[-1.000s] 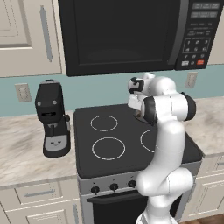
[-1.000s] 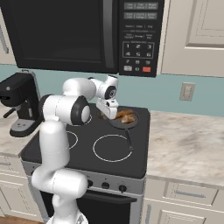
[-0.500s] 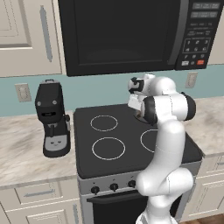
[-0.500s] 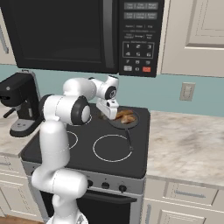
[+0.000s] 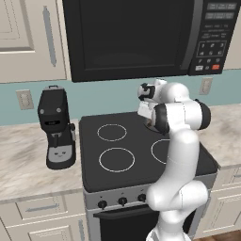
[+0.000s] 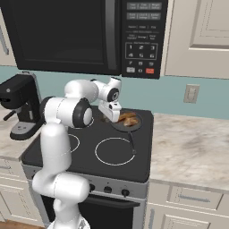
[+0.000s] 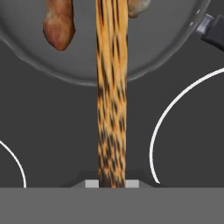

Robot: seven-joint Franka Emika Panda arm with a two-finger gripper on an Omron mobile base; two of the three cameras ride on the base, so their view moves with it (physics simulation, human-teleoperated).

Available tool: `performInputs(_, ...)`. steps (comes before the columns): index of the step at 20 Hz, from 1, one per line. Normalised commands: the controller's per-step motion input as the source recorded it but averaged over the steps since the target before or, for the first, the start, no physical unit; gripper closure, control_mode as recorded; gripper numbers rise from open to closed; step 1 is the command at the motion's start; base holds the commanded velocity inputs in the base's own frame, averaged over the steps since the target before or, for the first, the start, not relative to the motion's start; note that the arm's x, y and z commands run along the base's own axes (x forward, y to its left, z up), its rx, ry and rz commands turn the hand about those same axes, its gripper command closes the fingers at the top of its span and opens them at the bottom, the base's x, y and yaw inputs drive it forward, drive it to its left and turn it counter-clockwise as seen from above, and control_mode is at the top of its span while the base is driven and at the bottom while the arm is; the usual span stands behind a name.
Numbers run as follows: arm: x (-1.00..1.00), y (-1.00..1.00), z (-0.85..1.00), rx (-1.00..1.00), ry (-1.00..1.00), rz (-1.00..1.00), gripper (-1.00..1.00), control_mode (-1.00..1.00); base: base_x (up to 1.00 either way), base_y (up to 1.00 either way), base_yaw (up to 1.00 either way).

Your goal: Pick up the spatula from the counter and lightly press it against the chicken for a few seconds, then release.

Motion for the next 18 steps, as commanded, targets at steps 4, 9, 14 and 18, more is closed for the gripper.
performInputs(4, 0.00, 0.00, 0.00, 0.00, 0.00, 0.00, 1.00, -1.00, 0.00, 0.00, 0.00)
performInputs(9, 0.00, 0.00, 0.00, 0.00, 0.00, 0.00, 1.00, -1.00, 0.00, 0.00, 0.00)
performInputs(14, 0.00, 0.00, 0.00, 0.00, 0.00, 0.00, 1.00, -1.00, 0.00, 0.00, 0.00)
performInputs(18, -0.03, -0.02, -0.02, 0.01, -0.01, 0.00, 1.00, -1.00, 0.00, 0.00, 0.00)
